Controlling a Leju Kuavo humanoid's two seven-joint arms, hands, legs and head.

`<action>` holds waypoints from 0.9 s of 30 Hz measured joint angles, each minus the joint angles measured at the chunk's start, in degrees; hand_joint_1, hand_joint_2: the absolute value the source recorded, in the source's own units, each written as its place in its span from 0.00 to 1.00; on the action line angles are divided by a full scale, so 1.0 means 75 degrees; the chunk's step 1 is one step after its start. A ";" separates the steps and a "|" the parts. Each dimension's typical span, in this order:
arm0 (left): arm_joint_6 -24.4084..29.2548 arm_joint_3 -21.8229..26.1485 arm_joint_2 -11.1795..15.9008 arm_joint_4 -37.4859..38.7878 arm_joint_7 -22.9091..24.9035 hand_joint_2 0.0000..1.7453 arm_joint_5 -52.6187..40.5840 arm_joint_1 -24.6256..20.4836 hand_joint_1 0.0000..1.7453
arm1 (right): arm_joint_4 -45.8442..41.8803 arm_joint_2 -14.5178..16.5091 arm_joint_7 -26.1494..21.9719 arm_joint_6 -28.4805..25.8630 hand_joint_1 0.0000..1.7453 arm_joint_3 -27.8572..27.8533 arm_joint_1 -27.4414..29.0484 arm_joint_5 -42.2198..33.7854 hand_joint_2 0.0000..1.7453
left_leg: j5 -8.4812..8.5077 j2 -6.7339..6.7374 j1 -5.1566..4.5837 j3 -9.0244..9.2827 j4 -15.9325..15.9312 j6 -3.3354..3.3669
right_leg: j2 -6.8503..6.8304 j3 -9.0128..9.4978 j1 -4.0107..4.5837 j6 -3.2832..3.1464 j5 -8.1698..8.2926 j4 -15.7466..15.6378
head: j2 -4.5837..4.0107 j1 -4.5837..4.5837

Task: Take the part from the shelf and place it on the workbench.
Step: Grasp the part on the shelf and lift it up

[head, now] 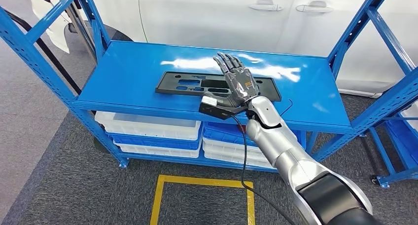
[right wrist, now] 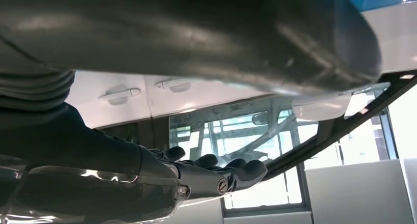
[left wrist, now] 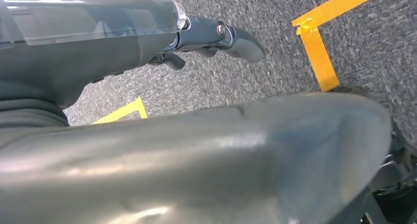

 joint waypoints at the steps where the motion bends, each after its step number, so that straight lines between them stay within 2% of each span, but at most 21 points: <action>1: 0.0000 0.0000 -0.0002 0.0000 0.0001 0.00 0.0001 0.0000 0.00 | 0.0000 0.0001 -0.0004 0.0001 0.00 0.0000 -0.0011 0.0000 0.00 | -0.0021 -0.0002 -0.0011 0.0004 0.0009 -0.0032 | -0.0001 0.0175 0.0023 -0.0042 0.0136 -0.0388 | 0.0000 0.0000; 2: 0.0000 0.0000 -0.0004 0.0000 0.0002 0.00 0.0001 0.0000 0.00 | 0.0000 0.0004 -0.0009 0.0003 0.00 0.0001 -0.0016 0.0000 0.00 | -0.0036 -0.0001 -0.0019 0.0004 0.0011 -0.0068 | 0.0000 0.0259 0.0047 -0.0079 0.0171 -0.0584 | 0.0000 0.0000; 3: -0.0001 0.0000 -0.0004 -0.0001 0.0003 0.00 0.0001 -0.0001 0.00 | 0.0000 0.0004 -0.0017 0.0004 0.00 0.0001 -0.0019 0.0000 0.00 | -0.0042 0.0001 -0.0025 0.0006 0.0004 -0.0105 | 0.0005 0.0269 0.0070 -0.0111 0.0147 -0.0611 | 0.0000 0.0000; 5: 0.0004 0.0000 -0.0001 -0.0001 0.0005 0.00 0.0001 -0.0001 0.00 | 0.0000 0.0001 -0.0037 -0.0001 0.00 0.0003 -0.0024 -0.0012 0.00 | -0.0074 0.0006 -0.0029 0.0035 0.0000 -0.0184 | 0.0011 0.0303 0.0041 -0.0192 0.0159 -0.0662 | 0.0000 0.0000; 6: 0.0007 0.0000 0.0001 -0.0001 0.0005 0.00 0.0001 -0.0002 0.00 | 0.0000 0.0004 -0.0056 -0.0005 0.00 0.0003 -0.0036 -0.0021 0.00 | -0.0162 0.0013 -0.0031 -0.0002 0.0116 -0.0223 | 0.0008 0.0340 0.0017 -0.0239 0.0167 -0.0701 | 0.0000 -0.0001; 7: 0.0010 0.0000 0.0004 -0.0001 0.0005 0.00 0.0002 -0.0003 0.00 | 0.0001 0.0012 -0.0077 -0.0009 0.00 0.0003 -0.0049 -0.0031 0.00 | -0.0323 0.0020 -0.0030 -0.0115 0.0383 -0.0259 | 0.0004 0.0376 -0.0009 -0.0281 0.0177 -0.0740 | 0.0000 -0.0001; 8: 0.0012 0.0000 0.0007 -0.0001 0.0005 0.00 0.0003 -0.0002 0.00 | 0.0004 0.0024 -0.0101 -0.0012 0.00 0.0003 -0.0058 -0.0038 0.00 | -0.0548 0.0026 -0.0012 -0.0327 0.0827 -0.0287 | -0.0002 0.0402 -0.0014 -0.0311 0.0176 -0.0756 | 0.0000 -0.0002; 10: 0.0012 0.0000 0.0007 -0.0001 0.0005 0.00 0.0004 0.0000 0.00 | 0.0028 0.0039 -0.0129 -0.0013 0.00 0.0003 -0.0060 -0.0047 0.00 | -0.0951 0.0029 0.0009 -0.0862 0.1845 -0.0332 | -0.0002 0.0410 -0.0008 -0.0340 0.0157 -0.0747 | 0.0000 -0.0003; 11: 0.0012 0.0001 0.0008 -0.0001 0.0005 0.00 0.0004 0.0002 0.00 | 0.0047 0.0041 -0.0133 -0.0013 0.00 0.0003 -0.0055 -0.0050 0.00 | -0.0992 0.0030 0.0016 -0.1045 0.2143 -0.0347 | -0.0003 0.0413 -0.0005 -0.0342 0.0142 -0.0735 | 0.0000 -0.0003; 12: 0.0012 0.0001 0.0009 -0.0001 0.0005 0.00 0.0004 0.0004 0.00 | 0.0066 0.0044 -0.0133 -0.0013 0.00 0.0003 -0.0051 -0.0052 0.00 | -0.0881 0.0031 0.0022 -0.1083 0.2139 -0.0354 | -0.0002 0.0420 -0.0005 -0.0336 0.0124 -0.0721 | 0.0000 -0.0003; 13: 0.0012 0.0002 0.0009 -0.0001 0.0004 0.00 0.0004 0.0003 0.00 | 0.0079 0.0048 -0.0132 -0.0013 0.00 0.0003 -0.0050 -0.0052 0.00 | -0.0635 0.0033 0.0028 -0.0965 0.1828 -0.0351 | 0.0000 0.0435 -0.0007 -0.0323 0.0099 -0.0703 | 0.0000 -0.0003; 14: 0.0012 0.0003 0.0011 -0.0001 0.0004 0.00 0.0004 0.0000 0.00 | 0.0086 0.0053 -0.0131 -0.0014 0.00 0.0003 -0.0052 -0.0052 0.00 | -0.0328 0.0035 0.0034 -0.0732 0.1306 -0.0341 | 0.0002 0.0454 -0.0009 -0.0306 0.0070 -0.0681 | 0.0000 -0.0003; 16: 0.0012 0.0003 0.0012 -0.0001 0.0002 0.00 0.0004 -0.0009 0.00 | 0.0097 0.0063 -0.0130 -0.0017 0.00 0.0003 -0.0065 -0.0054 0.00 | 0.0043 0.0033 0.0019 -0.0273 0.0353 -0.0287 | 0.0013 0.0473 0.0018 -0.0244 0.0006 -0.0629 | 0.0000 -0.0002; 17: 0.0012 0.0003 0.0013 -0.0001 0.0003 0.00 0.0004 -0.0011 0.00 | 0.0106 0.0066 -0.0130 -0.0019 0.00 0.0004 -0.0070 -0.0055 0.00 | 0.0086 0.0029 0.0010 -0.0169 0.0134 -0.0250 | 0.0018 0.0473 0.0032 -0.0208 -0.0012 -0.0612 | 0.0000 -0.0001; 21: 0.0012 0.0003 0.0016 -0.0001 0.0005 0.00 0.0001 -0.0006 0.00 | 0.0148 0.0070 -0.0133 -0.0022 0.00 0.0014 -0.0062 -0.0053 0.00 | 0.0091 0.0020 -0.0002 -0.0108 0.0007 -0.0059 | 0.0014 0.0453 0.0008 -0.0031 -0.0111 -0.0527 | 0.0000 0.0000; 22: 0.0012 0.0003 0.0017 -0.0001 0.0005 0.00 0.0000 -0.0008 0.00 | 0.0161 0.0070 -0.0136 -0.0022 0.00 0.0015 -0.0060 -0.0050 0.00 | 0.0103 0.0023 0.0011 -0.0091 -0.0020 -0.0018 | 0.0011 0.0357 -0.0003 0.0007 -0.0255 -0.0305 | 0.0000 0.0000; 23: 0.0012 0.0003 0.0017 -0.0001 0.0005 0.00 -0.0001 -0.0009 0.00 | 0.0178 0.0069 -0.0137 -0.0022 0.00 0.0017 -0.0045 -0.0042 0.00 | 0.0108 0.0029 0.0019 -0.0079 -0.0036 0.0011 | 0.0008 0.0175 -0.0016 0.0037 -0.0469 0.0085 | 0.0000 0.0000; 25: 0.0006 0.0003 0.0022 -0.0001 0.0005 0.00 -0.0005 -0.0006 0.00 | 0.0231 0.0068 -0.0140 -0.0024 0.00 0.0020 0.0030 -0.0013 0.00 | 0.0098 0.0033 0.0014 -0.0077 -0.0036 0.0039 | 0.0007 -0.0364 -0.0021 0.0078 -0.0921 0.1143 | 0.0000 0.0000; 26: 0.0003 0.0003 0.0023 -0.0001 0.0005 0.00 -0.0009 -0.0003 0.00 | 0.0263 0.0066 -0.0139 -0.0026 0.00 0.0025 0.0090 0.0002 0.00 | 0.0092 0.0032 0.0011 -0.0074 -0.0035 0.0046 | 0.0006 -0.0575 -0.0022 0.0086 -0.1013 0.1520 | 0.0000 0.0000; 27: -0.0001 0.0003 0.0025 -0.0001 0.0005 0.00 -0.0012 0.0000 0.00 | 0.0295 0.0066 -0.0139 -0.0029 0.00 0.0033 0.0143 0.0017 0.00 | 0.0085 0.0027 0.0009 -0.0069 -0.0033 0.0050 | 0.0006 -0.0659 -0.0021 0.0082 -0.0953 0.1621 | 0.0000 0.0000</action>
